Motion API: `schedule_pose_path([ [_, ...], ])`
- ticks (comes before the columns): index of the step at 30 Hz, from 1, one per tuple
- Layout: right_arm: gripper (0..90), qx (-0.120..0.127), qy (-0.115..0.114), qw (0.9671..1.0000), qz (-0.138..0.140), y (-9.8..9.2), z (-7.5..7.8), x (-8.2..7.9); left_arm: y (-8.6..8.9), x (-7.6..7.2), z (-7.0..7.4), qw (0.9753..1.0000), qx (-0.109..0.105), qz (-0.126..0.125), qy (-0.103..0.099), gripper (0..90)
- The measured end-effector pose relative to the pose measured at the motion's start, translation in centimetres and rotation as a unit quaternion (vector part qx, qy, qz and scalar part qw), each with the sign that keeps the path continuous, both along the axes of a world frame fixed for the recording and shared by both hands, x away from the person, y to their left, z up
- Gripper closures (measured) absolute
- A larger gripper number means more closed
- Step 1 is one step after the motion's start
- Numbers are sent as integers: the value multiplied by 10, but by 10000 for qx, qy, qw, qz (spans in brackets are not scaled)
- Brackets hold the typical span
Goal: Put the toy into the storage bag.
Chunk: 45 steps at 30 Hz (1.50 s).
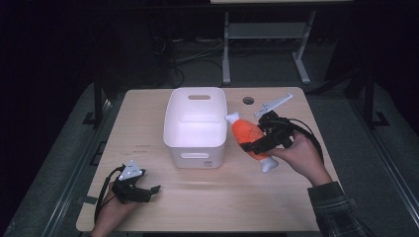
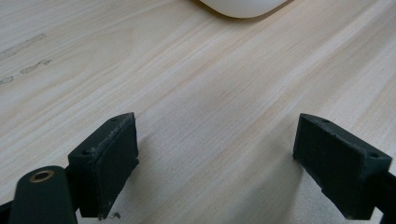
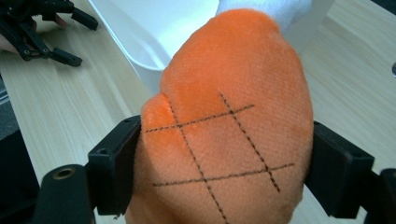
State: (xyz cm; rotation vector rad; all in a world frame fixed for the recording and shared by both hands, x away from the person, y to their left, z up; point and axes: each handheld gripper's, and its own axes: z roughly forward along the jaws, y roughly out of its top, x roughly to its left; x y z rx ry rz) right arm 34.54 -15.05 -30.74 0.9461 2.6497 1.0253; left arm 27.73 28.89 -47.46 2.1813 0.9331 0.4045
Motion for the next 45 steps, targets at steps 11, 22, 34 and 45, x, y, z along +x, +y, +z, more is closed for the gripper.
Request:
schedule_pose_path([
  [11,206,-19,-39,9999,142,17,10,14,0,0,0,10000,13,-5,0,130],
  [22,206,-60,-134,9993,339,35,19,24,0,0,0,10000,-2,-2,3,130],
  [34,205,-113,-181,9982,567,62,25,39,0,0,0,10000,-1,-8,12,130],
  [45,205,-159,-233,9965,785,87,30,48,0,0,0,10000,3,-10,13,130],
])
